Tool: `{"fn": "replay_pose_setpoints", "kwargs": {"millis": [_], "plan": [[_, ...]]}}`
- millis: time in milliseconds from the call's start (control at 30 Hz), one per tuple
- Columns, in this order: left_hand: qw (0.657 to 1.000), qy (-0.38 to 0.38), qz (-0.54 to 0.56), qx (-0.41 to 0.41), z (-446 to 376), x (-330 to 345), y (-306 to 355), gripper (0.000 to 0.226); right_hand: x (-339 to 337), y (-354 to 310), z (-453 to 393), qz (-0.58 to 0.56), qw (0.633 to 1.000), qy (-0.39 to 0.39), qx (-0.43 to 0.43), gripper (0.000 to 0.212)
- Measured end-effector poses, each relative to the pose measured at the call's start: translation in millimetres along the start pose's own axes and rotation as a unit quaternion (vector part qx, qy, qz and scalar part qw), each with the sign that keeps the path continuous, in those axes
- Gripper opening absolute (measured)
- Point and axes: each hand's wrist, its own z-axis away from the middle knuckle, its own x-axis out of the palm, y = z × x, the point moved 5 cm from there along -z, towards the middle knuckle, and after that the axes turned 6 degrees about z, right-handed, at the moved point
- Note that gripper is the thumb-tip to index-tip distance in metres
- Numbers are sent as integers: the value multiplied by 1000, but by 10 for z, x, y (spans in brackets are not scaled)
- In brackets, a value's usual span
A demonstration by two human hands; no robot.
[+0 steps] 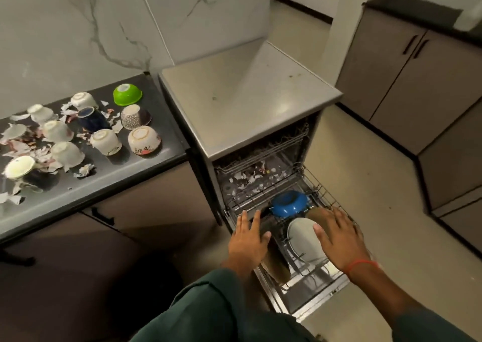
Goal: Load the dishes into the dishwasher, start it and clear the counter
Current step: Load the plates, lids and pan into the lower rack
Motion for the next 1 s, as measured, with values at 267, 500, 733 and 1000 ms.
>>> {"fn": "replay_pose_setpoints", "kwargs": {"millis": [267, 500, 733, 1000], "plan": [[999, -14, 39, -23, 686, 1059, 679, 74, 118, 1080, 627, -68, 995, -65, 22, 65], [999, -22, 11, -46, 946, 1135, 733, 72, 28, 1401, 641, -137, 988, -62, 27, 84], [995, -21, 40, -84, 710, 1336, 407, 65, 120, 1460, 506, -180, 980, -84, 27, 82], [987, -42, 126, -95, 467, 1572, 625, 70, 103, 1604, 179, -90, 989, -115, 14, 67]]}}
